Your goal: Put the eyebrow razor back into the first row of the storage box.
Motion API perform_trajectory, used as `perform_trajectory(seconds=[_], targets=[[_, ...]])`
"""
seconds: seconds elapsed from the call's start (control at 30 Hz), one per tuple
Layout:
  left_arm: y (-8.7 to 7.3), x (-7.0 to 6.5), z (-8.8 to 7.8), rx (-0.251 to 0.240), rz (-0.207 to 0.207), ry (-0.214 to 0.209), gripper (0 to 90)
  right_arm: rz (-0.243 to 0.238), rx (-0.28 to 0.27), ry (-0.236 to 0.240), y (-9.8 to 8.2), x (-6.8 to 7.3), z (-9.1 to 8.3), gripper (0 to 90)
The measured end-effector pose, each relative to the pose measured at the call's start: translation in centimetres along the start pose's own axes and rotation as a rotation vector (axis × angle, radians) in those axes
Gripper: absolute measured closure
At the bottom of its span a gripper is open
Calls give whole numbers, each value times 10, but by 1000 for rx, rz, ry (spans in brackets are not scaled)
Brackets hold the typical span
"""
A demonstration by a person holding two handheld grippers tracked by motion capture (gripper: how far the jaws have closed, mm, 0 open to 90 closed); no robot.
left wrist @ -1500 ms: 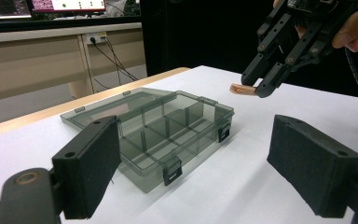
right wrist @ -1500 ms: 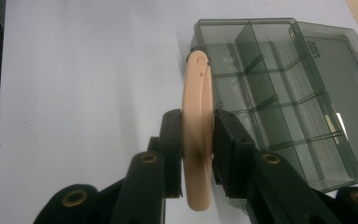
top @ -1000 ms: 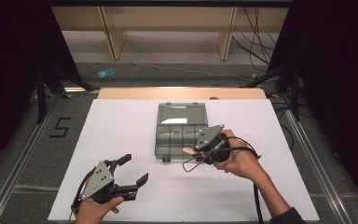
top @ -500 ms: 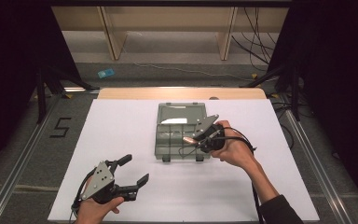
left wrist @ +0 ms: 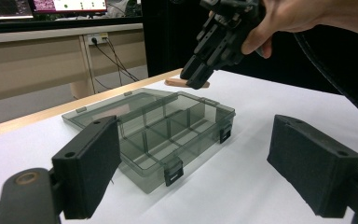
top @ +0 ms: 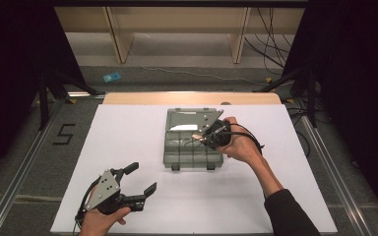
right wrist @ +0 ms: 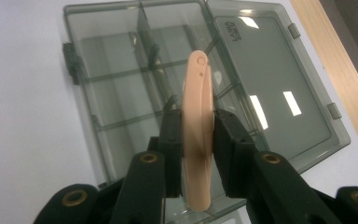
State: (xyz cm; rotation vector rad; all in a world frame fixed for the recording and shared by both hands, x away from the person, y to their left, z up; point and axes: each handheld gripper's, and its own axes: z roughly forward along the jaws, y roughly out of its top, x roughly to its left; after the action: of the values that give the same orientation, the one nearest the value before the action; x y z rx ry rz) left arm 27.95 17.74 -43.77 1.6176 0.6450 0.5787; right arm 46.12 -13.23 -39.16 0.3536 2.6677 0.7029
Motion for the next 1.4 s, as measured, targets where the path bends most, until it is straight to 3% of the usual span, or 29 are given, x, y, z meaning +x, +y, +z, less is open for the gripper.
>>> perform_trajectory(seconds=[0.33, 1.13, 1.4], targets=[[0, 0, 0, 0, -3, -3, 161, 22, 45, 6, 3, -15, 21, 741], [0, 0, 0, -6, -3, -5, 161, 38, 92, 36, 2, -20, 49, 736], [1, -1, 0, -6, -7, -6, 161, 76, 62, 18, 1, -20, 43, 605]])
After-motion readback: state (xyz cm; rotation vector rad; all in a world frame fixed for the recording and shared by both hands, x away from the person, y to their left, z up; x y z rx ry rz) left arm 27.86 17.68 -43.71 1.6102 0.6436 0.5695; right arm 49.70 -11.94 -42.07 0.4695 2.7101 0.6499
